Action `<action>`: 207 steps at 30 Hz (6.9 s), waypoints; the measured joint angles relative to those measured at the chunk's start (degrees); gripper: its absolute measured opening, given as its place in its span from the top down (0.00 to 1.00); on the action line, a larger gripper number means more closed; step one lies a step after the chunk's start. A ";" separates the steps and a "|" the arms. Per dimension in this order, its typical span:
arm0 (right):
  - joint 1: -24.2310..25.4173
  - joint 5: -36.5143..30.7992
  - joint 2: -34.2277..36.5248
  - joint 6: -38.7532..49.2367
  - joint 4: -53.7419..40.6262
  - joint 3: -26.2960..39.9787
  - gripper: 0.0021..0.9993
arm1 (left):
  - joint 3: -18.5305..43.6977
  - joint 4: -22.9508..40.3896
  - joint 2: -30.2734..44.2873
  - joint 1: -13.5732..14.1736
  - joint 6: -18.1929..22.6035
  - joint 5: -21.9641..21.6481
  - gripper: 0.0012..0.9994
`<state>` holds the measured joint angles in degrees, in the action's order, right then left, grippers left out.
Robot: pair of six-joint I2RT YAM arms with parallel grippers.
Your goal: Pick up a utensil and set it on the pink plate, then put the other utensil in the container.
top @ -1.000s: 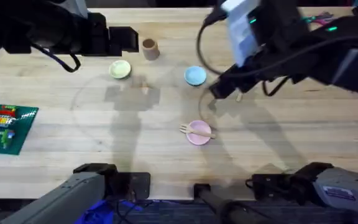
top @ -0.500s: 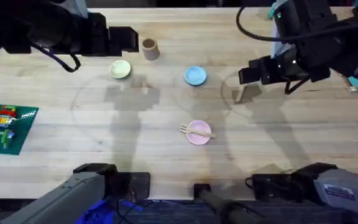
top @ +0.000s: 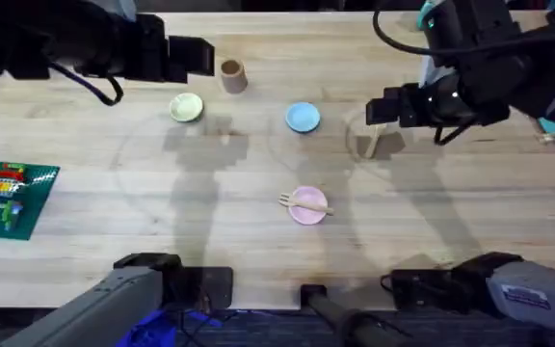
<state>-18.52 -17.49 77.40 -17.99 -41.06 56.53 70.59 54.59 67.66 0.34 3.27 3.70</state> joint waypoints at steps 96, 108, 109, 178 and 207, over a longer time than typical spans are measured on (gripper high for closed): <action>-1.55 3.52 26.38 -42.10 -3.25 12.11 0.78 | 0.50 -18.21 25.66 -26.25 41.33 39.52 0.01; -1.44 2.51 26.39 -42.25 -4.69 12.15 0.95 | 0.50 -18.21 25.66 -26.25 41.33 39.52 0.01; -1.44 2.51 26.39 -42.26 -4.68 12.15 0.95 | 0.50 -18.21 25.66 -26.25 41.33 39.52 0.01; 0.70 53.95 29.51 26.84 48.96 30.64 0.97 | 0.50 -17.97 25.66 -26.25 41.33 39.52 0.01; -1.81 66.42 44.48 23.64 82.16 29.99 0.97 | 0.50 -17.93 25.66 -26.25 45.72 45.08 0.01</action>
<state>-20.34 48.93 121.88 5.64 41.11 86.52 71.09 36.65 93.32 -25.91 48.98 48.78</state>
